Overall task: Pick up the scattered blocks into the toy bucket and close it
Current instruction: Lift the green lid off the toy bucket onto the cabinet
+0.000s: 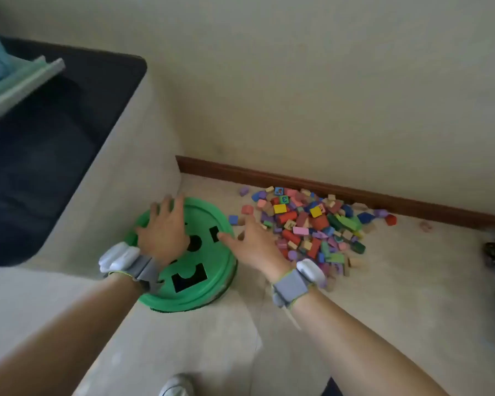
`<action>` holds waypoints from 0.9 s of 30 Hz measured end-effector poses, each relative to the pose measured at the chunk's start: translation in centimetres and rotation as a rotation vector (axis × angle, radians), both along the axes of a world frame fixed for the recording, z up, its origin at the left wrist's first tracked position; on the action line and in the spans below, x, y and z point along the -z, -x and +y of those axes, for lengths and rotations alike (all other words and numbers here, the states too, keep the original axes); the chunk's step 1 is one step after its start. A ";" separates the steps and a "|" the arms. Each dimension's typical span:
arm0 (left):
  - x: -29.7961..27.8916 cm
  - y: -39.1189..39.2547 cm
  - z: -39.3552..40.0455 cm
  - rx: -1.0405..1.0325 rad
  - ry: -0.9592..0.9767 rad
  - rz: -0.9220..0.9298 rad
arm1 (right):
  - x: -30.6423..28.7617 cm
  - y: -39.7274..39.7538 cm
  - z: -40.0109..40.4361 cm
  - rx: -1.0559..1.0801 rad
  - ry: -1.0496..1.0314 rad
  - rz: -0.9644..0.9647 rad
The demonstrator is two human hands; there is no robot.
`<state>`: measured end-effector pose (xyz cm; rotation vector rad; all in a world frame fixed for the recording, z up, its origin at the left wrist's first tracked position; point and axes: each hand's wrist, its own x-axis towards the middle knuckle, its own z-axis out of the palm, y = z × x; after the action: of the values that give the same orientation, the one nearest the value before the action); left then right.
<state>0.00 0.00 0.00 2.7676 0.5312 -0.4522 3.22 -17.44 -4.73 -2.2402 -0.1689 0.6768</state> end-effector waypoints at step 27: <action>2.3 1.4 1.4 -0.086 -0.156 -0.187 | 1.6 -2.1 1.1 0.337 -0.008 -0.128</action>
<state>-1.44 1.41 -2.33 2.8810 0.6620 -0.1345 5.28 -16.36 -6.37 -2.2322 0.1414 0.3514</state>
